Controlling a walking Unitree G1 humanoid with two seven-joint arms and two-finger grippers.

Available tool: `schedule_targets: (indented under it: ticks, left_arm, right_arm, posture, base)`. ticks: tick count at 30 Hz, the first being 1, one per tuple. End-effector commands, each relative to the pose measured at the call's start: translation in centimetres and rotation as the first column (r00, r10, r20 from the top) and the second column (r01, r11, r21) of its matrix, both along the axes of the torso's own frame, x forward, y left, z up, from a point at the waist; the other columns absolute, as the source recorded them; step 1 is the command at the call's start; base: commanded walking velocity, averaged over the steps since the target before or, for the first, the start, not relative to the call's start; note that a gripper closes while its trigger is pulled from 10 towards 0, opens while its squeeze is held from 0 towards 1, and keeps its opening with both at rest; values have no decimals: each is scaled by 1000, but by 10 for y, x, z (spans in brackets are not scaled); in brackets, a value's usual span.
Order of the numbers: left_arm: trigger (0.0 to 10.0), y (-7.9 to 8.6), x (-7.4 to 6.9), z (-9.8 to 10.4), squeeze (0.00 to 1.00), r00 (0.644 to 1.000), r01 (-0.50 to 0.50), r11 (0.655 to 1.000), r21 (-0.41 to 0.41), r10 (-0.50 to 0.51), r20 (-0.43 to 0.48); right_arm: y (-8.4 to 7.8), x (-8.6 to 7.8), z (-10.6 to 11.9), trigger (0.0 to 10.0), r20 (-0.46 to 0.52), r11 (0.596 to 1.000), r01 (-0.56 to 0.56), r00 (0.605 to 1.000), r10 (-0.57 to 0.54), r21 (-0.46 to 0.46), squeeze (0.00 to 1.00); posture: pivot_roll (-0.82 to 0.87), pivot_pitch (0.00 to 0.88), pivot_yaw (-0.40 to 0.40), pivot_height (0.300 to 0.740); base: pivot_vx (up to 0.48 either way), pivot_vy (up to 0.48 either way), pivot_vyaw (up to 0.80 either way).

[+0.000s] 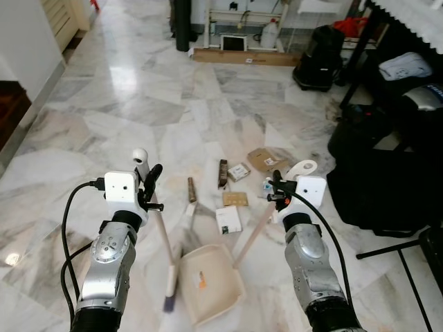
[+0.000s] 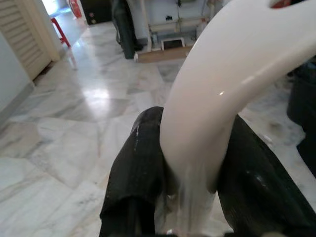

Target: Sweep floor

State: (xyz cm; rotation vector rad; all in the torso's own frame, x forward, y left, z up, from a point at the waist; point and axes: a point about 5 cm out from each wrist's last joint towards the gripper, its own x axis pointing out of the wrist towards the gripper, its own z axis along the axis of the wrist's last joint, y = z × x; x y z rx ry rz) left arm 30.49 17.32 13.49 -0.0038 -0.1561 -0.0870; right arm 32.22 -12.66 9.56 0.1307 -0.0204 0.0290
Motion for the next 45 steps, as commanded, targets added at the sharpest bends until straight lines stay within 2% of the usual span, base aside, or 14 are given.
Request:
schedule_targets:
  ticks: [1,7,31,45]
  left_arm:
    - [10000,-4,0,3,0,1000,14,1000,-10,-14,21]
    - [10000,-4,0,3,0,1000,15,1000,-8,-15,18]
    - [10000,-5,0,3,0,1000,18,999,-31,-17,22]
    - [10000,-4,4,4,0,999,45,999,20,-45,17]
  right_arm:
    - [1,3,9,10000,40,1000,-1,999,0,16,0]
    - [0,3,9,10000,38,1000,-2,999,2,13,0]
    - [-1,3,9,10000,38,1000,0,999,-1,17,0]
    - [3,6,11,10000,49,999,14,999,-16,31,0]
  posture:
    - [3,137,-81,740]
    - [1,137,-83,740]
    - [0,135,-85,740]
    - [23,113,-44,740]
  base:
    - [285,-382,0]
    - [277,-389,0]
    - [0,0,0]
    - [0,0,0]
